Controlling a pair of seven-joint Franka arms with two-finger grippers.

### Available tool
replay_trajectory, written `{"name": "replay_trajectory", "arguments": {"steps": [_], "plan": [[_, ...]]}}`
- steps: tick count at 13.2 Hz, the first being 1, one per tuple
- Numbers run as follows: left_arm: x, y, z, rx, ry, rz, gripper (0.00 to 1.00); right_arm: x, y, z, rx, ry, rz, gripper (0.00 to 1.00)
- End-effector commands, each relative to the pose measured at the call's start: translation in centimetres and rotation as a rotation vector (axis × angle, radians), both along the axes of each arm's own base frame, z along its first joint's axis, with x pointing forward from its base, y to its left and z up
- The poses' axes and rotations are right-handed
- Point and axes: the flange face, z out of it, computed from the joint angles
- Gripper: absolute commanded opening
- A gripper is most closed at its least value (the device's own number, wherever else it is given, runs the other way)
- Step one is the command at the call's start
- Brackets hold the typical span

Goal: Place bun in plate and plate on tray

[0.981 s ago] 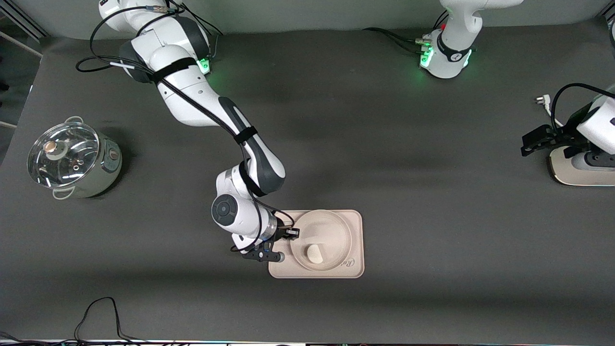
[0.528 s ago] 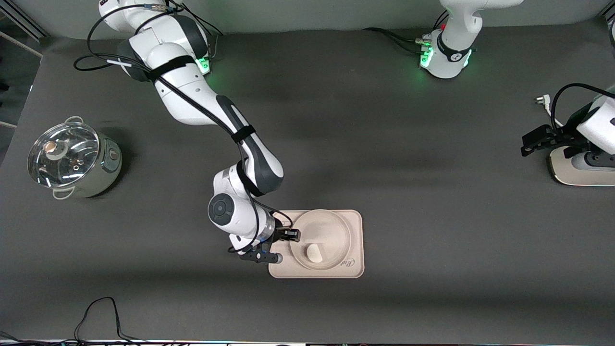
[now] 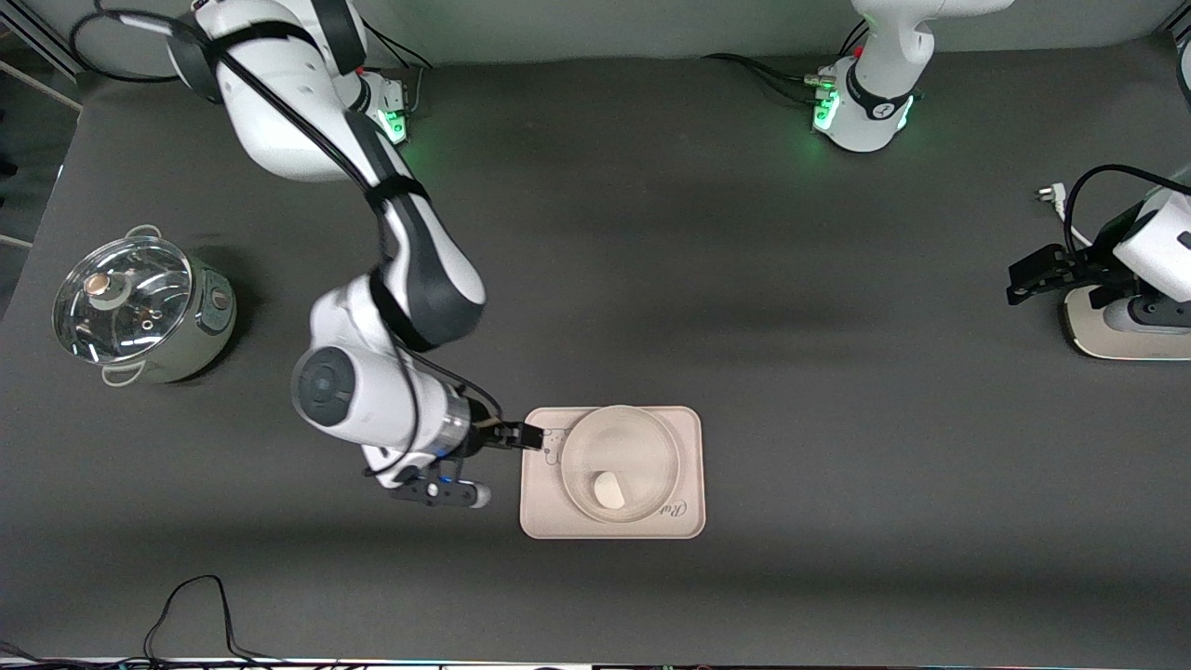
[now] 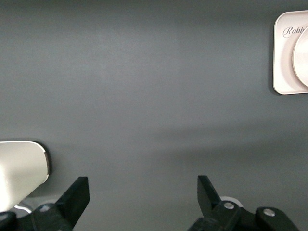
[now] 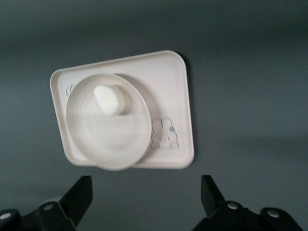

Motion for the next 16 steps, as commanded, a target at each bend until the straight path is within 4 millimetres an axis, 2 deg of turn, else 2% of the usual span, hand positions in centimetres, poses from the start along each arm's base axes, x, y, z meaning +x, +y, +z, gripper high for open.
{"name": "replay_trajectory", "arguments": {"steps": [1,4,5,8,9,11,15,16], "plan": [[0.9,-0.5,-0.2,-0.011,-0.043,-0.015,1.00,-3.8,-5.8,7.9,-0.076,0.009,-0.007,1.00],[1.3,-0.8,-0.1,-0.016,-0.071,-0.008,1.00,-9.7,-13.4,16.0,-0.147,0.011,-0.004,1.00],[1.6,-0.8,-0.3,-0.016,-0.080,-0.006,1.00,-11.3,-15.6,18.3,-0.179,-0.003,0.052,1.00],[1.4,-0.5,-0.9,-0.007,-0.043,-0.007,1.00,-13.2,-23.2,22.3,-0.247,-0.040,0.183,1.00],[1.0,0.0,-0.6,-0.006,-0.027,0.002,1.00,-13.4,-25.4,23.0,-0.252,-0.051,0.206,1.00],[0.3,0.2,0.0,-0.005,-0.007,0.006,1.00,-13.2,-30.1,23.1,-0.278,-0.047,0.193,1.00],[-0.7,0.5,2.1,0.017,0.030,0.011,1.00,-12.5,-33.5,21.9,-0.283,-0.048,0.131,1.00],[-1.2,0.7,2.6,0.040,0.034,0.009,1.00,-12.3,-33.7,21.4,-0.284,-0.046,0.128,1.00]]}}
